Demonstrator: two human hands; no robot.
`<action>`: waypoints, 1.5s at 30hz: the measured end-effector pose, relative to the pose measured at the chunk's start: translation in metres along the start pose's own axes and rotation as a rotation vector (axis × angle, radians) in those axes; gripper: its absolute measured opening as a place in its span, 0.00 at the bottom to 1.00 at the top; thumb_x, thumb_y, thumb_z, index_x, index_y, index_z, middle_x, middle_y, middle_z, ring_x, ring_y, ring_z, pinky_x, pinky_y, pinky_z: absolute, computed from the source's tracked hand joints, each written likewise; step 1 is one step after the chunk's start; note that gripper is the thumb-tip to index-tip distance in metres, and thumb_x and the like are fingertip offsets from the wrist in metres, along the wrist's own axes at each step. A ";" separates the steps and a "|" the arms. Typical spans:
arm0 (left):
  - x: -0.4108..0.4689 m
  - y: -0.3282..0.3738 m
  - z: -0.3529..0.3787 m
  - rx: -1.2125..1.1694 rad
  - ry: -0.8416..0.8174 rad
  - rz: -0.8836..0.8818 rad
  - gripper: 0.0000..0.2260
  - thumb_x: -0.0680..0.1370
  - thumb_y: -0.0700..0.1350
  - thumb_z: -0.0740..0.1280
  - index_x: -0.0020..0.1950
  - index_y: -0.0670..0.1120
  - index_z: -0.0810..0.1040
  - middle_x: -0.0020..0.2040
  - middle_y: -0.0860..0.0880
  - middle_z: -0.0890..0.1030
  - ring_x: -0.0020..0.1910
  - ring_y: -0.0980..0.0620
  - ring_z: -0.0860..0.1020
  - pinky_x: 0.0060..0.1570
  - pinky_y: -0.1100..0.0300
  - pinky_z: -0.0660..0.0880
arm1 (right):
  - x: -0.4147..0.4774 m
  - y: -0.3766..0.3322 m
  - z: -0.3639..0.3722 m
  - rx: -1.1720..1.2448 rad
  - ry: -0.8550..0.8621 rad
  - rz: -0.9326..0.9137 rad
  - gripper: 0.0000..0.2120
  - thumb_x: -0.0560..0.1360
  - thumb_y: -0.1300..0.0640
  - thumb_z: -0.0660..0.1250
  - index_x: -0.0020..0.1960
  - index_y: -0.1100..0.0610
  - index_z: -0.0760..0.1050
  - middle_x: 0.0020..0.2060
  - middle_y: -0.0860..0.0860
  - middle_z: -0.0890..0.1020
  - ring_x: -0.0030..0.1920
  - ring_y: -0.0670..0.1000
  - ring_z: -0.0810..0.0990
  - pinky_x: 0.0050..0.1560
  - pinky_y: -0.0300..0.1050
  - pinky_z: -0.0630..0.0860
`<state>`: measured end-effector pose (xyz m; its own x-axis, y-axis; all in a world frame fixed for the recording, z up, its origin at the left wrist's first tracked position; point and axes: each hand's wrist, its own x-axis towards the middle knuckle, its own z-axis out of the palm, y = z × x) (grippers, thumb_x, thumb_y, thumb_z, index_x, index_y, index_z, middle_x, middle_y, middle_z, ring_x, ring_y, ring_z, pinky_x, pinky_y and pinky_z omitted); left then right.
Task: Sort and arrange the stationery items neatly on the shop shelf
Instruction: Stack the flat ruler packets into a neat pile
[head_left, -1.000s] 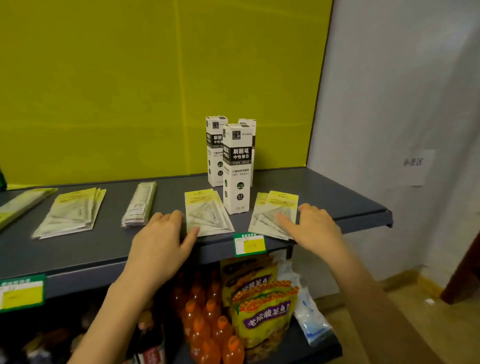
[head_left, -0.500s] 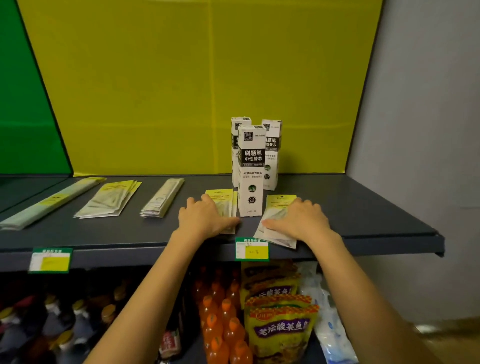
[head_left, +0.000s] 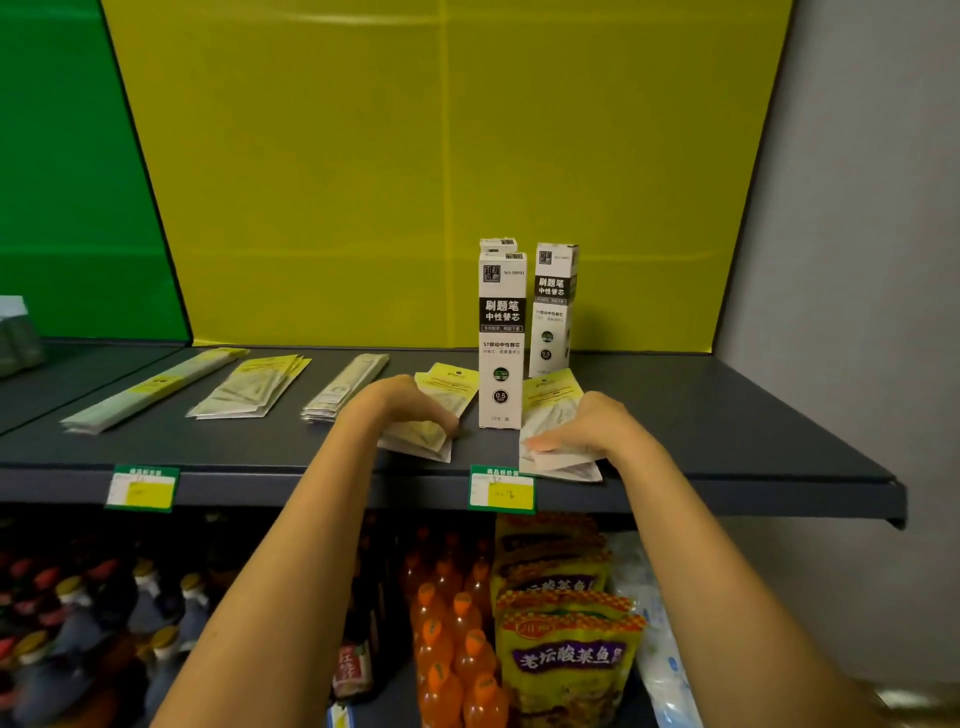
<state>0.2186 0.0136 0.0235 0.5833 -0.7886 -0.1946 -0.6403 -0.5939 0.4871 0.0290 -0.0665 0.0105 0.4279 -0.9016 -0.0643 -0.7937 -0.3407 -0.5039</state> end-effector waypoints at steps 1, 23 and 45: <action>-0.001 0.000 0.001 -0.009 0.018 0.006 0.35 0.66 0.53 0.73 0.67 0.41 0.66 0.66 0.44 0.71 0.61 0.43 0.70 0.51 0.54 0.69 | 0.000 -0.001 0.000 -0.004 -0.004 -0.004 0.35 0.66 0.43 0.73 0.63 0.63 0.69 0.64 0.58 0.73 0.65 0.58 0.71 0.55 0.47 0.70; -0.027 -0.038 0.006 -0.906 0.181 0.260 0.16 0.76 0.36 0.64 0.62 0.40 0.64 0.59 0.38 0.76 0.40 0.49 0.78 0.33 0.59 0.80 | 0.004 0.026 -0.010 0.398 0.144 0.006 0.30 0.68 0.55 0.73 0.65 0.63 0.67 0.61 0.60 0.76 0.60 0.60 0.76 0.55 0.49 0.75; -0.034 -0.239 -0.119 -1.029 0.388 0.168 0.18 0.79 0.38 0.58 0.69 0.41 0.65 0.62 0.40 0.76 0.44 0.50 0.78 0.39 0.59 0.74 | -0.101 -0.109 0.019 0.764 0.421 -0.419 0.25 0.76 0.57 0.63 0.70 0.44 0.61 0.63 0.44 0.74 0.63 0.50 0.73 0.66 0.55 0.69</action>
<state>0.4109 0.2017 0.0145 0.7599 -0.6366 0.1315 -0.1102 0.0732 0.9912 0.0802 0.0670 0.0552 0.3046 -0.8185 0.4870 -0.0533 -0.5252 -0.8493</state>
